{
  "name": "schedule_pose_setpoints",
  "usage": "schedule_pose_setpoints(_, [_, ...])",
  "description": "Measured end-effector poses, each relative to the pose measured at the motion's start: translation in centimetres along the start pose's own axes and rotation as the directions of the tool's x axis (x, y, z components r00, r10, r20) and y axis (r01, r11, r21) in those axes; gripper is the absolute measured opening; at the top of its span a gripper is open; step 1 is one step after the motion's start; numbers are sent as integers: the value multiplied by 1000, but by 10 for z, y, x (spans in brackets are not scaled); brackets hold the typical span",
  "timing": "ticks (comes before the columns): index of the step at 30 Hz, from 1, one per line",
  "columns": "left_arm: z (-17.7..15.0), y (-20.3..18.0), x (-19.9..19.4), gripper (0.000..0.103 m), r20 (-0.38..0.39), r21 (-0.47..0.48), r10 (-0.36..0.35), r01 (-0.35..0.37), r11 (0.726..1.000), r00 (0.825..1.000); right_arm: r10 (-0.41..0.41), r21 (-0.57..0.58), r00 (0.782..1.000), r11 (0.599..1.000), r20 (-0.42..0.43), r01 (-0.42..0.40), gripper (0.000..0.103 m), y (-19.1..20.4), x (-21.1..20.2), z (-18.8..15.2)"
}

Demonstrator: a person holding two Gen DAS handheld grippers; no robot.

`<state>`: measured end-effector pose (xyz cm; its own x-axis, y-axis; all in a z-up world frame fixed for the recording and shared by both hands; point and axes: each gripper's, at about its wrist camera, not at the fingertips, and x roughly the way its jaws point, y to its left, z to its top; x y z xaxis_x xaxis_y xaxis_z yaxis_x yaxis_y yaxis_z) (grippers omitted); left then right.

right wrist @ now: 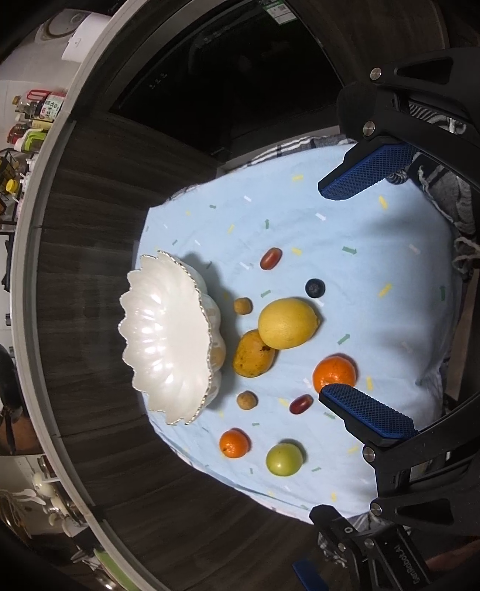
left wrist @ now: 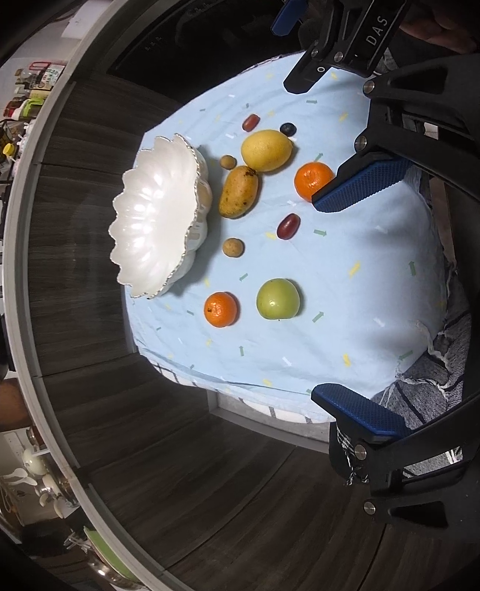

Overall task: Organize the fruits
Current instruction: 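Grasp the green apple with the left tool while the right tool grasps the lemon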

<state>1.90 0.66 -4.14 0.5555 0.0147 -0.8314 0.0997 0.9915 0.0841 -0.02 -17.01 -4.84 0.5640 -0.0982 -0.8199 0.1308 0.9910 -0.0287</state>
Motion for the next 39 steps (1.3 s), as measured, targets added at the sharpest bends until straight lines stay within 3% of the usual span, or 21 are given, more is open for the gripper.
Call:
schedule_pose_setpoints(13, [5, -5, 39, 94, -39, 28, -4, 5, 1000, 999, -22, -17, 999, 1000, -45, 21, 101, 0, 39, 5])
schedule_pose_setpoints(22, [15, 2, 71, 85, -68, 13, 2, -2, 1000, 998, -18, -40, 997, 999, -70, 15, 101, 11, 69, 16])
schedule_pose_setpoints(39, [19, 12, 117, 83, -122, -5, 16, -17, 1000, 992, -17, -93, 993, 996, -113, 7, 93, 28, 110, 31])
